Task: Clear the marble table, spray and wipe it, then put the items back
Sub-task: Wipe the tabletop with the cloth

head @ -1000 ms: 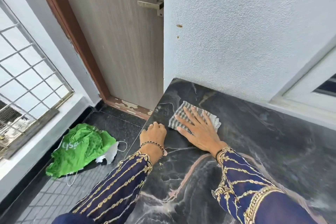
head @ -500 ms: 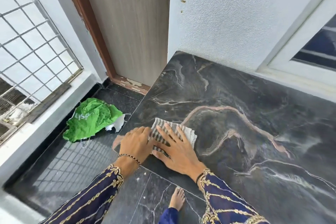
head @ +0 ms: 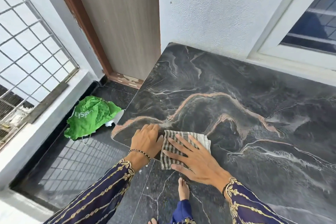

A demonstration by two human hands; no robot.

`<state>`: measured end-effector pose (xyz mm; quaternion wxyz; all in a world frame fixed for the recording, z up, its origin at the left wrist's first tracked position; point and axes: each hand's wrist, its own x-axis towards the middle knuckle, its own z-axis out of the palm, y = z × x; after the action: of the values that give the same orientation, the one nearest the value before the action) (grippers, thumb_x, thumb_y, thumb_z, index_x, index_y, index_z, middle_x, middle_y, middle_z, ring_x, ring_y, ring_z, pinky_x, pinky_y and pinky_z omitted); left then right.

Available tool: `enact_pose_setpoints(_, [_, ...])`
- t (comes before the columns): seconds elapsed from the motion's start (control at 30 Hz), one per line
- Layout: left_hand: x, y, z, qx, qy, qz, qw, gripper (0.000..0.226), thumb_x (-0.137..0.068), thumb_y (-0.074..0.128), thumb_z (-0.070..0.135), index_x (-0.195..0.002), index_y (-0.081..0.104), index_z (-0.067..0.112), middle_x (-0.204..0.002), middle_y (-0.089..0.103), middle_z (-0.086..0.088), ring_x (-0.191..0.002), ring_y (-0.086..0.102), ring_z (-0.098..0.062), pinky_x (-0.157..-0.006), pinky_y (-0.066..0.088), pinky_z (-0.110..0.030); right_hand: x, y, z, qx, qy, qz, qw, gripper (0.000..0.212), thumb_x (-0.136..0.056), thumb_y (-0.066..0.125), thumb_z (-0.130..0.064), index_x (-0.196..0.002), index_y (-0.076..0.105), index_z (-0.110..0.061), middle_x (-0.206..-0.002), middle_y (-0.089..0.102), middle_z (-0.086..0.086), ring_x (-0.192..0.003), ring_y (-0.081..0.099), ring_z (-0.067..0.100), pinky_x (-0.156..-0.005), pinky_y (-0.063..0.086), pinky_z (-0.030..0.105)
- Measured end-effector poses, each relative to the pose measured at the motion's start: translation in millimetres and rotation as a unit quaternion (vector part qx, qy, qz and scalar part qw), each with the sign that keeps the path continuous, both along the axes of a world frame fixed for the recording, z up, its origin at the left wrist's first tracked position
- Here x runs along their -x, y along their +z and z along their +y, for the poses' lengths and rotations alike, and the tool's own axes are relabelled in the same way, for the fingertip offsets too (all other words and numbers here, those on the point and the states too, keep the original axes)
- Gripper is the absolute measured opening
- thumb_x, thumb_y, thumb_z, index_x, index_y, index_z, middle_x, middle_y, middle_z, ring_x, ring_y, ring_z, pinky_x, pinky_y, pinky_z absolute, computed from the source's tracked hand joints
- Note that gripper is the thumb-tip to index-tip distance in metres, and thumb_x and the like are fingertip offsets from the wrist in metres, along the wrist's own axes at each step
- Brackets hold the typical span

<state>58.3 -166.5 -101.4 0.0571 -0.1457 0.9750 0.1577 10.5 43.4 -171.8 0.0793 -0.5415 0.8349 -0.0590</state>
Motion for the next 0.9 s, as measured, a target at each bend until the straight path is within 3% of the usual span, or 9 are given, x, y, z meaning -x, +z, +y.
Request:
enact_pose_setpoints(0.27, [53.5,-26.5,26.3,-0.054,-0.047,0.049,0.996,0.036,-0.090,0.048,0.040,-0.118,0.049,0.018,-0.117,0.059,0.002,-0.114,0.049,-0.020,-0.092,0.041,-0.034,91.5,2.2,0.6,-0.014,-0.059,-0.001,0.998,0.051,-0.106,0.023,-0.063,-0.155,0.023,-0.051,-0.170,0.003,-0.016,-0.158,-0.003,0.010,-0.125,0.002,0.044])
enact_pose_setpoints(0.4, [104.3,-29.2,30.0,-0.049,-0.073,0.031,0.996,0.063,-0.083,0.045,0.063,-0.128,0.042,0.020,-0.130,0.049,0.004,-0.125,0.042,-0.017,-0.098,0.035,-0.032,153.5,9.4,-2.2,-0.027,-0.056,-0.040,0.997,0.054,-0.103,0.019,-0.064,-0.156,0.011,-0.053,-0.168,-0.009,-0.019,-0.154,-0.017,0.006,-0.125,-0.013,0.037])
enact_pose_setpoints(0.5, [148.9,-28.5,26.4,-0.040,-0.078,0.017,0.996,0.094,-0.069,0.057,0.073,-0.138,0.030,0.016,-0.140,0.040,0.000,-0.134,0.034,-0.020,-0.108,0.031,-0.035,198.9,14.4,-10.6,-0.059,-0.084,-0.081,0.991,0.053,-0.103,0.020,-0.064,-0.154,0.007,-0.057,-0.165,-0.017,-0.022,-0.151,-0.025,0.002,-0.124,-0.018,0.035])
enact_pose_setpoints(0.57, [182.1,-25.6,24.7,-0.021,-0.080,-0.023,0.996,0.119,-0.059,0.060,0.079,-0.146,0.016,0.010,-0.153,0.025,-0.006,-0.145,0.014,-0.025,-0.117,0.019,-0.040,232.0,16.4,-16.9,-0.070,-0.095,-0.099,0.988,0.054,-0.102,0.019,-0.066,-0.155,0.008,-0.057,-0.165,-0.018,-0.023,-0.151,-0.025,0.002,-0.124,-0.017,0.038])
enact_pose_setpoints(0.67, [231.3,-16.7,20.8,0.029,-0.073,-0.104,0.991,0.145,-0.049,0.063,0.082,-0.147,-0.007,0.002,-0.159,0.001,-0.011,-0.145,-0.012,-0.030,-0.119,0.006,-0.048,280.1,13.8,-26.2,-0.073,-0.098,-0.098,0.988,0.057,-0.099,0.014,-0.071,-0.154,0.005,-0.059,-0.165,-0.019,-0.024,-0.151,-0.025,0.003,-0.125,-0.015,0.042])
enact_pose_setpoints(0.8, [287.3,-10.1,18.4,0.058,-0.051,-0.203,0.976,0.157,-0.042,0.073,0.077,-0.144,-0.016,-0.002,-0.156,-0.011,-0.020,-0.141,-0.013,-0.046,-0.109,0.016,-0.067,342.6,12.4,-38.7,-0.068,-0.109,-0.090,0.988,0.057,-0.098,0.011,-0.072,-0.153,0.001,-0.061,-0.164,-0.020,-0.025,-0.153,-0.024,0.005,-0.126,-0.013,0.045])
enact_pose_setpoints(0.9, [310.2,-13.6,23.8,0.077,-0.041,-0.288,0.954,0.156,-0.044,0.080,0.068,-0.143,-0.016,-0.005,-0.154,-0.015,-0.025,-0.139,-0.007,-0.053,-0.101,0.029,-0.070,382.2,12.3,-46.5,-0.060,-0.111,-0.083,0.989,0.064,-0.090,0.003,-0.077,-0.153,0.001,-0.061,-0.164,-0.020,-0.025,-0.153,-0.022,0.007,-0.126,-0.010,0.048])
